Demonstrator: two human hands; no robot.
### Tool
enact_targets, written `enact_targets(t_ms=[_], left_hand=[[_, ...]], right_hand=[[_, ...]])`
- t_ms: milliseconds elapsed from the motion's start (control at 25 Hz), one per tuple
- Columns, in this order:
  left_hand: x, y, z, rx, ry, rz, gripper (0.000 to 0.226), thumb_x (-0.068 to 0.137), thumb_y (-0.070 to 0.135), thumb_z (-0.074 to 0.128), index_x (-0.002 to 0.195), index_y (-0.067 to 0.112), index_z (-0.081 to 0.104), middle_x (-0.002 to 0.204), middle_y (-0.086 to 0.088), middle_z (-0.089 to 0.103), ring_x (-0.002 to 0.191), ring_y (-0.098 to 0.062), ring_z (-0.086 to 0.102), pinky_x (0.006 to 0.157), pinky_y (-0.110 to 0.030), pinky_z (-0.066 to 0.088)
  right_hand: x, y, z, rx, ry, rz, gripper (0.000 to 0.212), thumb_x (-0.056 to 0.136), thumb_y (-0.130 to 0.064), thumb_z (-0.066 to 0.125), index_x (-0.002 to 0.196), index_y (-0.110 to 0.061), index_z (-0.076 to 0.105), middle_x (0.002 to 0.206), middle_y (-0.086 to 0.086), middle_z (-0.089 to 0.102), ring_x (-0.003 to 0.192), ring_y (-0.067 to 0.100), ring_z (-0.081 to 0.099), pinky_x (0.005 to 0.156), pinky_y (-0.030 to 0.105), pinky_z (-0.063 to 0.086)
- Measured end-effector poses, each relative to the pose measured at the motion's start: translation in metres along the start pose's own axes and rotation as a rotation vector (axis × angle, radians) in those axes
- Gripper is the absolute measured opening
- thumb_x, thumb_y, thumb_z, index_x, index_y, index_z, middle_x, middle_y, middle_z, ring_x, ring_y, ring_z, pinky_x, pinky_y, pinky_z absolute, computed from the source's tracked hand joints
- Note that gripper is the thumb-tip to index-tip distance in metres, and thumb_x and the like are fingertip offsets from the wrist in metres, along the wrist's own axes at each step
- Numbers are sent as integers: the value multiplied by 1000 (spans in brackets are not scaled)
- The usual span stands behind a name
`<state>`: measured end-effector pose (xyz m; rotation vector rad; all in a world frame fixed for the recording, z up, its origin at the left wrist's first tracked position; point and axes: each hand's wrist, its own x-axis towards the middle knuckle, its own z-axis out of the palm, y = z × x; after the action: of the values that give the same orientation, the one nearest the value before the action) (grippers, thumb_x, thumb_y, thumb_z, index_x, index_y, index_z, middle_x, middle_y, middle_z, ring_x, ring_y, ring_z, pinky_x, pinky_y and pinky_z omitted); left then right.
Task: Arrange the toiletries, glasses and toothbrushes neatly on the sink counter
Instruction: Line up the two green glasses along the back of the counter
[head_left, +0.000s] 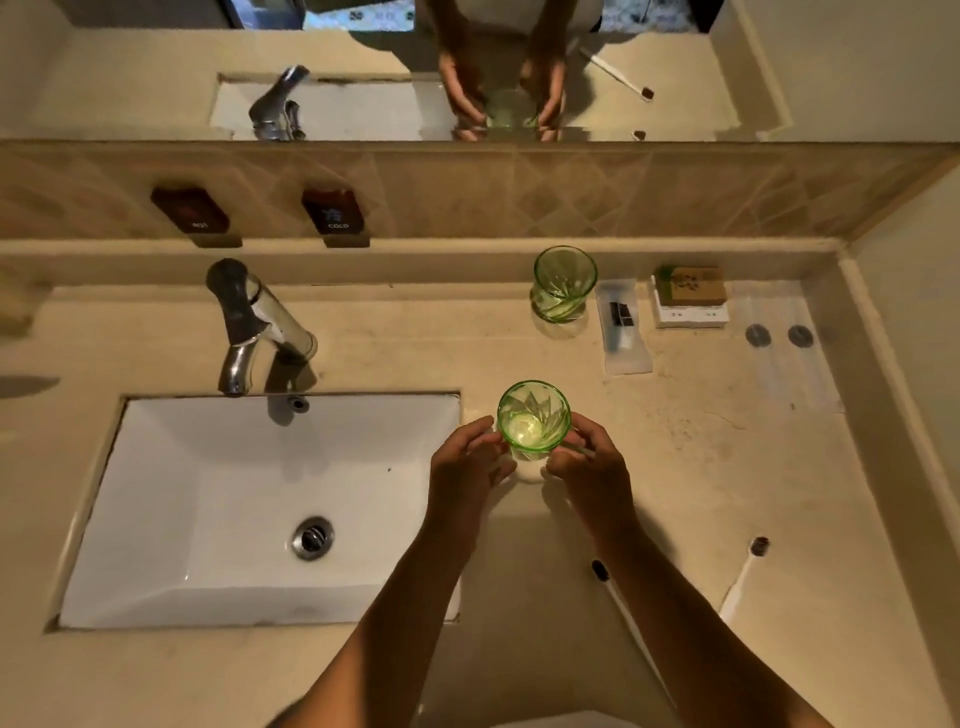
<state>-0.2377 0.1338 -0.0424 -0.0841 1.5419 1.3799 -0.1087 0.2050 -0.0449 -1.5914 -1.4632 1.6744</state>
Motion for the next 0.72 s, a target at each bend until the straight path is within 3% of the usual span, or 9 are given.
enact_targets(t_ms=[160, 240, 440, 520, 720], left_hand=[[14, 22, -2, -34, 40, 77, 22, 95, -4, 58, 110, 8, 69, 114, -22, 71, 100, -31, 70, 96, -53, 55], [24, 35, 0, -69, 74, 78, 22, 94, -5, 58, 106, 8, 70, 110, -21, 72, 98, -31, 68, 98, -54, 53], [58, 59, 4, -100, 85, 67, 26, 94, 0, 62, 111, 14, 74, 109, -9, 77, 106, -29, 73, 95, -44, 59], [70, 66, 7, -102, 82, 81, 28, 94, -1, 61, 112, 15, 74, 114, -11, 76, 107, -28, 73, 97, -46, 58], [94, 85, 14, -99, 87, 105, 27, 94, 1, 62, 114, 14, 74, 112, -12, 76, 104, -32, 74, 98, -52, 57]], right_hand=[[22, -12, 23, -1, 21, -47, 40, 83, 8, 66, 120, -7, 65, 102, -20, 64, 90, -3, 65, 70, 11, 52], [33, -20, 31, 165, 28, 0, 41, 85, 9, 67, 119, -12, 61, 96, -11, 68, 82, 6, 67, 67, 22, 56], [68, -39, 50, 426, 3, 123, 30, 88, 1, 69, 113, -16, 65, 98, 8, 72, 84, 21, 67, 67, 30, 54], [82, -43, 57, 467, 5, 159, 30, 86, -1, 67, 106, -23, 69, 104, 14, 72, 87, 26, 65, 71, 38, 48], [113, -52, 66, 459, -47, 130, 35, 85, -1, 65, 111, -25, 68, 110, 18, 70, 86, 30, 62, 65, 38, 41]])
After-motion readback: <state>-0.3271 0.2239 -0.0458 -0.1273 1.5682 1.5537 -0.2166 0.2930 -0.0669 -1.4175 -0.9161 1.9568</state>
